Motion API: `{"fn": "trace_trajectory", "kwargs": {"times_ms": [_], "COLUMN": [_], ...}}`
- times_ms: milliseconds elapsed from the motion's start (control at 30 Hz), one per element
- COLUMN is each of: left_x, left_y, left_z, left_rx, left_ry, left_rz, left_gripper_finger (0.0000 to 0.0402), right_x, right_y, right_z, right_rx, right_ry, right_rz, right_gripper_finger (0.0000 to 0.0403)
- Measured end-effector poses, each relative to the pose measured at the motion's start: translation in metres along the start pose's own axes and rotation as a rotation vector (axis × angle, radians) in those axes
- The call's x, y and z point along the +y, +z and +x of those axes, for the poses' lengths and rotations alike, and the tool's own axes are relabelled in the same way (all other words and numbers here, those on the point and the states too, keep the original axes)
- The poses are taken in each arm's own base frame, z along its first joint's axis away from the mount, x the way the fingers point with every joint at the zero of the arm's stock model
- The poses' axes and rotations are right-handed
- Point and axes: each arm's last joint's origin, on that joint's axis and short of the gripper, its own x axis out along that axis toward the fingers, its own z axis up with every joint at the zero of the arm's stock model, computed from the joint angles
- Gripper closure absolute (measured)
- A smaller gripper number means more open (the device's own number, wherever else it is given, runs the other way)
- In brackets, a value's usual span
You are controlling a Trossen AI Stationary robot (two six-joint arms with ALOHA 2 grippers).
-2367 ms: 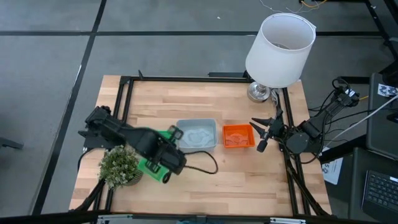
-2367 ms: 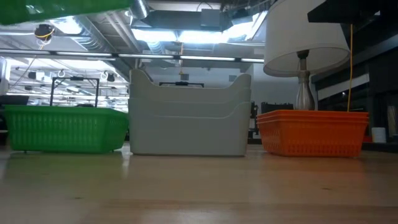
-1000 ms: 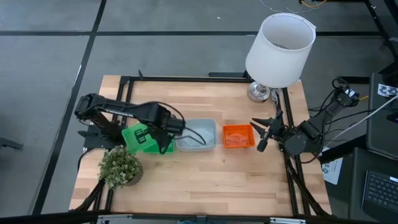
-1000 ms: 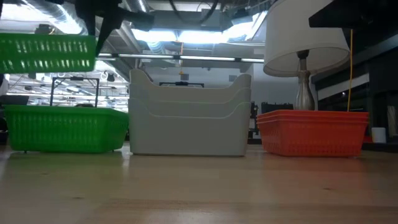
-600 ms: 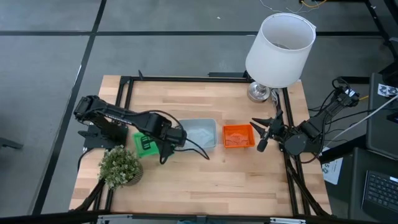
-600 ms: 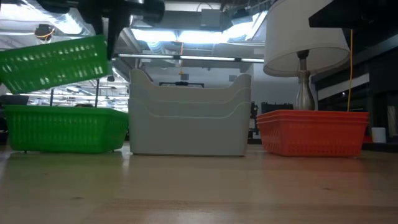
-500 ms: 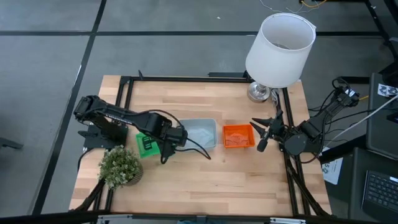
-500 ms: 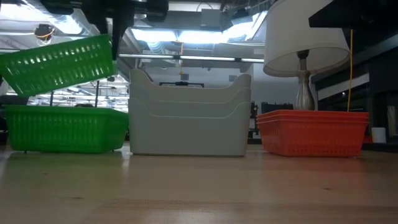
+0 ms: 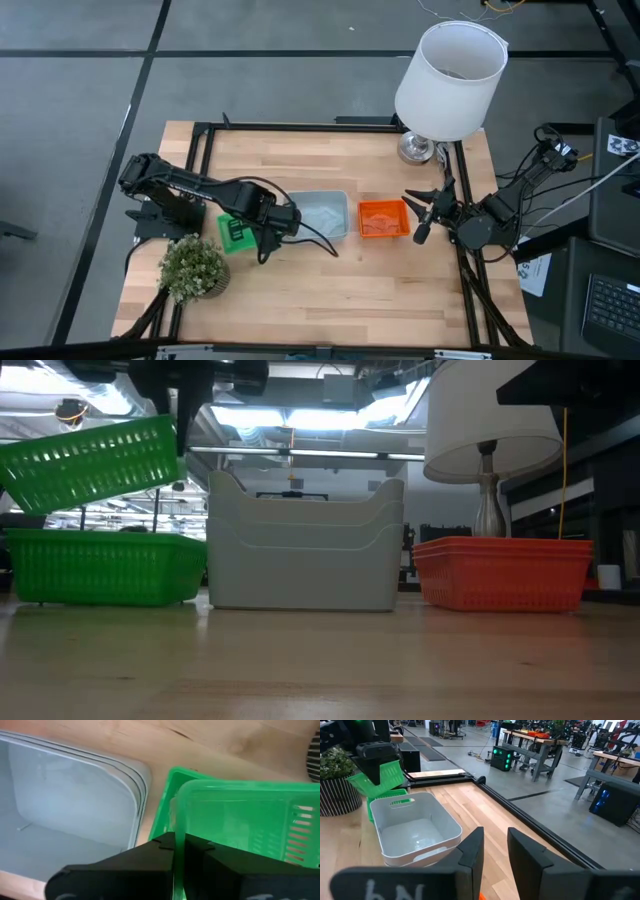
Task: Stack baskets by color
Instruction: Stack the bottom right green bin on top of the top green bin
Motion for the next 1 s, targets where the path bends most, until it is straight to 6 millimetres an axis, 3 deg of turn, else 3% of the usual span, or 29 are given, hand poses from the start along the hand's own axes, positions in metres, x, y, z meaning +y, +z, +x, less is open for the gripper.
{"fn": "trace_trajectory", "kwargs": {"times_ms": [200,533,1000], "left_x": [-0.001,0.000,-0.001], "left_y": [-0.004,-0.007,-0.006], "left_z": [0.005,0.017,0.018], "left_rx": [0.013,0.012,0.017], "left_ry": [-0.021,-0.014,-0.012], "left_rz": [0.083,0.068,0.047], "left_gripper_finger": [0.0401,0.0400,0.0382], "right_x": [0.000,0.000,0.000], "right_y": [0.000,0.000,0.000], "right_z": [0.000,0.000,0.000], "right_rx": [0.000,0.001,0.001], "right_ry": [0.000,-0.001,0.000], "right_rz": [0.001,-0.004,-0.003], "right_gripper_finger": [0.0315,0.0315,0.0315]}}
